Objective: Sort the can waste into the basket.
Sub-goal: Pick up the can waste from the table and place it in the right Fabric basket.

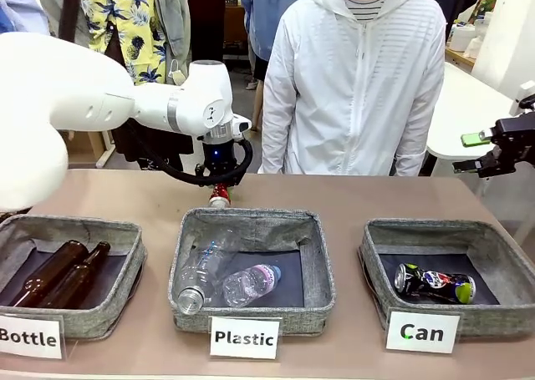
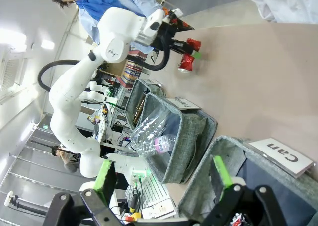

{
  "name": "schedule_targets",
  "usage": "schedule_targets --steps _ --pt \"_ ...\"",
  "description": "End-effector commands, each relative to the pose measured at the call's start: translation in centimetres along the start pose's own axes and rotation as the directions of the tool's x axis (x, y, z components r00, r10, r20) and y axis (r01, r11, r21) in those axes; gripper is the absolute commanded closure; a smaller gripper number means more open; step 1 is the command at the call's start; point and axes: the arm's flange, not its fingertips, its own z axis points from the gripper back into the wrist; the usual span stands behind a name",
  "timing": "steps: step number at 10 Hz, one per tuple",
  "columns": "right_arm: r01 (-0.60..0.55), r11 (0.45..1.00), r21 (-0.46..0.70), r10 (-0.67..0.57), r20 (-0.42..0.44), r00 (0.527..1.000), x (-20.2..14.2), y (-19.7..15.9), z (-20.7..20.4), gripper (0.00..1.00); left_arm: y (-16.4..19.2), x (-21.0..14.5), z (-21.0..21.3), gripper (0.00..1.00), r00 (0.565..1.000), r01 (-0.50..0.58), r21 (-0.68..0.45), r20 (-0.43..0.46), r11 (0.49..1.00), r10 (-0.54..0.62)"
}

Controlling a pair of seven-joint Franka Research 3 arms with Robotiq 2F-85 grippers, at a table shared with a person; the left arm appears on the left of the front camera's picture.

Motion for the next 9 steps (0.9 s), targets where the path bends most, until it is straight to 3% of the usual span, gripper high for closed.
schedule_targets --steps 1,4,5,6,7,8,9 --pt "-0.021 1.000 0.007 0.021 -0.003 1.000 0.1 0.1 0.2 0.00 1.5 -6.9 5.9 1.00 0.996 -0.053 -0.051 0.071 0.997 0.057" --pt "-0.021 1.000 0.007 0.021 -0.003 1.000 0.1 0.1 0.2 0.00 5.0 -15.4 14.1 1.00 0.985 0.148 -0.145 0.111 0.978 -0.132" --pt "-0.021 1.000 0.007 0.021 -0.003 1.000 0.1 0.1 0.2 0.00 6.2 -18.6 15.1 1.00 0.956 0.295 -0.180 0.055 0.938 -0.289" --pt "-0.021 1.000 0.007 0.021 -0.003 1.000 0.1 0.1 0.2 0.00 7.4 -22.2 15.1 1.00 0.897 0.438 -0.211 0.035 0.874 -0.441" --pt "-0.021 1.000 0.007 0.021 -0.003 1.000 0.1 0.1 0.2 0.00 8.3 -24.8 14.4 1.00 0.861 0.502 -0.241 0.049 0.831 -0.506" --pt "-0.021 1.000 0.007 0.021 -0.003 1.000 0.1 0.1 0.2 0.00 9.0 -27.0 13.8 1.00 0.848 0.525 -0.258 0.088 0.811 -0.522" --pt "-0.021 1.000 0.007 0.021 -0.003 1.000 0.1 0.1 0.2 0.00 9.9 -28.0 13.2 0.84 0.896 0.444 -0.238 0.142 0.864 -0.421"
